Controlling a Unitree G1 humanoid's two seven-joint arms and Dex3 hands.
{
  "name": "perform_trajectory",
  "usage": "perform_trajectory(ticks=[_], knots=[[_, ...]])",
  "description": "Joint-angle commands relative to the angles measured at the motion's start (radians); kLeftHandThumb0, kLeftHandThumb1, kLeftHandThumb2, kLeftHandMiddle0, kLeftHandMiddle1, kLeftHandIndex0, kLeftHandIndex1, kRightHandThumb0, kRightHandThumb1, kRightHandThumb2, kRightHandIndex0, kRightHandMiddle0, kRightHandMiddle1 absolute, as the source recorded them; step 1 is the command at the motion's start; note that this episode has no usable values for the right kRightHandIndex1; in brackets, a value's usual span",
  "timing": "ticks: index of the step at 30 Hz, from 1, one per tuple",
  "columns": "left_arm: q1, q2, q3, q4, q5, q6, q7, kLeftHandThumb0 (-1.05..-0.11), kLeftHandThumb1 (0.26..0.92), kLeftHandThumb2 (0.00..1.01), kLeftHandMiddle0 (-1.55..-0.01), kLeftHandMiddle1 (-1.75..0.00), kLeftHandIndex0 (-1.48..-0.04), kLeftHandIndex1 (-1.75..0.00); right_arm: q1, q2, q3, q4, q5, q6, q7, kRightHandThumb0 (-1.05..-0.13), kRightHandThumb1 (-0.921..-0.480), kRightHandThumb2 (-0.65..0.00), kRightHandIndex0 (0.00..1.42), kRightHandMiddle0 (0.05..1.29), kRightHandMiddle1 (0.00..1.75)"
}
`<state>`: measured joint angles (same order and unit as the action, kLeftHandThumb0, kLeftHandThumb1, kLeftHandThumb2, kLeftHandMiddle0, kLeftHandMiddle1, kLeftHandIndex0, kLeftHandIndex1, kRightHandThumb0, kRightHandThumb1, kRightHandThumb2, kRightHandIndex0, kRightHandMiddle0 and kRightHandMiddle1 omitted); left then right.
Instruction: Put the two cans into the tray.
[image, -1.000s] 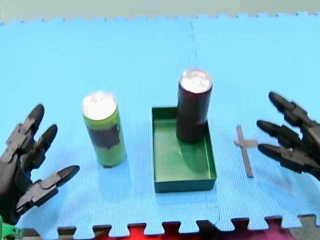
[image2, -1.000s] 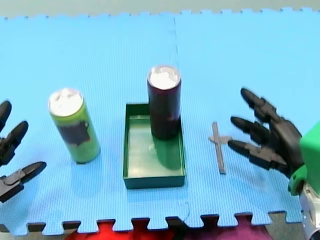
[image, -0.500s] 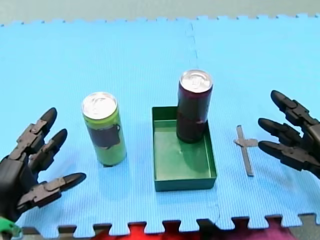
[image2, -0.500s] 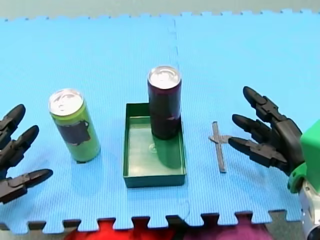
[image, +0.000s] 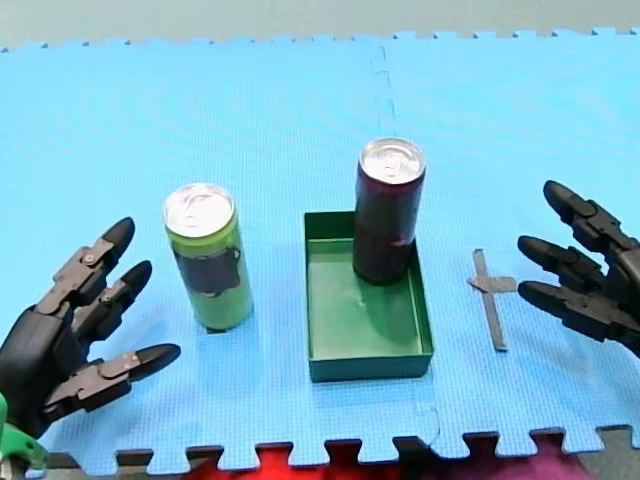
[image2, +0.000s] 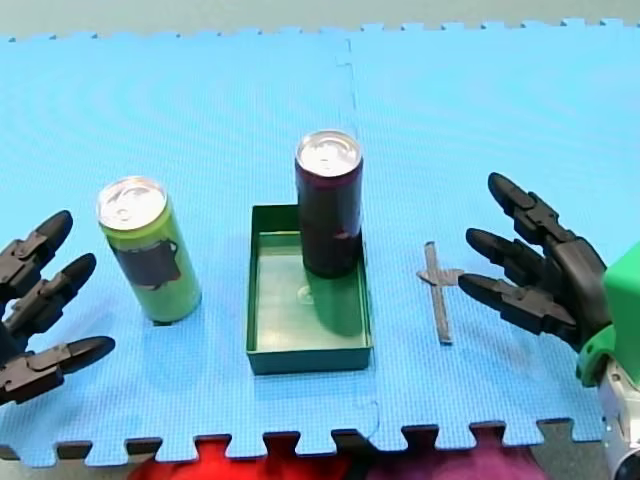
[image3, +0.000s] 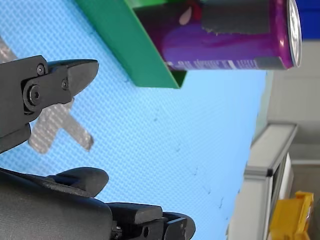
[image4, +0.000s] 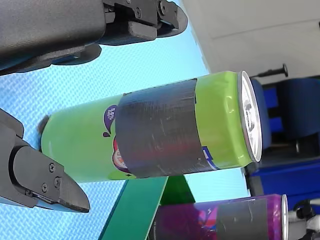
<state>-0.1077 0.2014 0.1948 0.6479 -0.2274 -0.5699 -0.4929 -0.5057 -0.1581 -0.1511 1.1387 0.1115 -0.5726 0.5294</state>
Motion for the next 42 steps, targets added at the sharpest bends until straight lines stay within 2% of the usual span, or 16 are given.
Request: perform_trajectory(ticks=[1,9,19,29,42], knots=[[-0.01,0.003,-0.001,0.008,0.003,-0.001,0.004,-1.048,0.806,0.02,-0.28,-0.03,-0.12,0.0,-0.004,-0.003,-0.006,0.005,0.005,0.001,0.002,-1.048,-0.88,-0.002,0.27,0.14,0.0],[-0.028,0.0,-0.005,0.025,0.016,-0.012,0.018,-1.048,0.821,0.02,-0.32,-0.04,-0.13,0.0,-0.007,-0.004,-0.012,0.013,0.009,-0.006,0.016,-1.048,-0.886,-0.003,0.27,0.14,0.0],[-0.073,0.002,-0.011,0.076,0.028,-0.033,0.022,-1.048,0.841,0.02,-0.34,-0.05,-0.14,-0.01,-0.009,-0.014,-0.023,0.034,0.009,-0.024,0.038,-1.048,-0.898,-0.007,0.27,0.15,0.0],[-0.12,0.005,-0.018,0.114,0.011,-0.012,-0.032,-1.048,0.862,0.02,-0.34,-0.04,-0.14,0.0,-0.005,-0.017,-0.034,0.033,0.016,-0.032,0.056,-1.048,-0.909,-0.009,0.27,0.15,0.0],[-0.129,0.008,-0.039,0.093,0.025,0.01,-0.058,-1.048,0.878,0.02,-0.33,-0.03,-0.15,-0.01,0.0,-0.016,-0.039,0.038,0.016,-0.048,0.061,-1.048,-0.921,-0.03,0.26,0.15,0.0]])
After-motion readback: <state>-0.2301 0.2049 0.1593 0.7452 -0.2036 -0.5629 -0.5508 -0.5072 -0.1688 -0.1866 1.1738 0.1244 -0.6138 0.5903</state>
